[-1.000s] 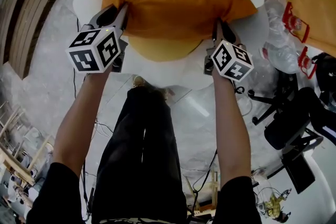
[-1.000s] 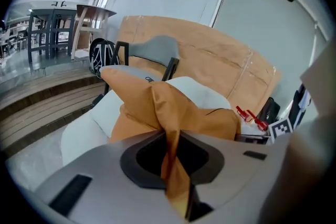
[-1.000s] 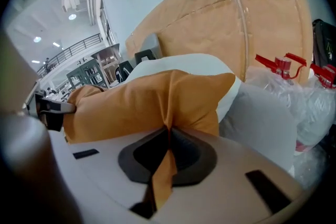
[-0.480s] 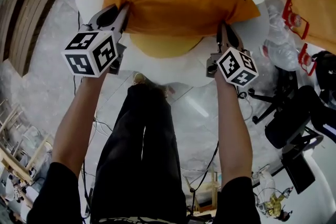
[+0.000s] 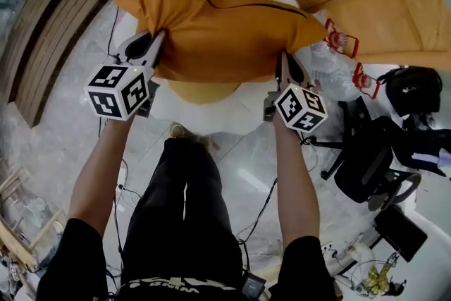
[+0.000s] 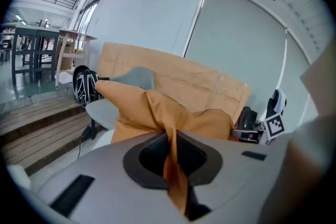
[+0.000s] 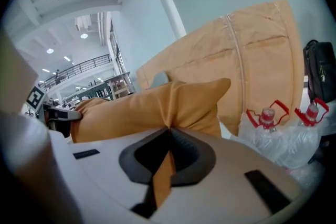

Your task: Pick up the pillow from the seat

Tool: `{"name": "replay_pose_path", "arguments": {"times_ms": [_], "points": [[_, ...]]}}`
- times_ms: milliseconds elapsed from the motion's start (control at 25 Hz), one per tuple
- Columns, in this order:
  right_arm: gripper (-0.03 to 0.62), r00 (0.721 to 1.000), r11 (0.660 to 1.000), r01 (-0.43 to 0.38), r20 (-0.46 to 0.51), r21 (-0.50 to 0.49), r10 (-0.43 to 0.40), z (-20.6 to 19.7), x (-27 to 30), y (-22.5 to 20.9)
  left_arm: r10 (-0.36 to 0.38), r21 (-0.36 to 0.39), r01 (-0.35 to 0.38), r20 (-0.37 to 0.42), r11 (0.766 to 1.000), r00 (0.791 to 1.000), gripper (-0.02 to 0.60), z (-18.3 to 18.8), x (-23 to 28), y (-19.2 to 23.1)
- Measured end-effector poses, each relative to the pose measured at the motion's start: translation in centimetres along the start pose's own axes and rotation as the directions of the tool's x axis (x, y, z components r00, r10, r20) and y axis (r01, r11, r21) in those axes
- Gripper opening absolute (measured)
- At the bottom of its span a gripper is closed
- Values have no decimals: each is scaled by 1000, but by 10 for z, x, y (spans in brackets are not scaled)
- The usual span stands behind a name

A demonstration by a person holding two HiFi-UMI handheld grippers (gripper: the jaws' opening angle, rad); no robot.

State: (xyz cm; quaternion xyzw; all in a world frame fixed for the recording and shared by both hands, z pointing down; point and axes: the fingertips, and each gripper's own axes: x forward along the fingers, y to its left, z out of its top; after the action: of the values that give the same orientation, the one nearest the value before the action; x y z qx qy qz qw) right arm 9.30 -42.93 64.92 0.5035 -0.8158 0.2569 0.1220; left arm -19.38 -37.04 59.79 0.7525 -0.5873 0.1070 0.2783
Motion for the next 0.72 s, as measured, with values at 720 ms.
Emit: {"name": "replay_pose_path", "arguments": {"times_ms": [720], "points": [[25, 956, 992, -112, 268, -53, 122, 184, -324, 155, -160, 158, 123, 242, 980, 957, 26, 161, -329, -155]]}}
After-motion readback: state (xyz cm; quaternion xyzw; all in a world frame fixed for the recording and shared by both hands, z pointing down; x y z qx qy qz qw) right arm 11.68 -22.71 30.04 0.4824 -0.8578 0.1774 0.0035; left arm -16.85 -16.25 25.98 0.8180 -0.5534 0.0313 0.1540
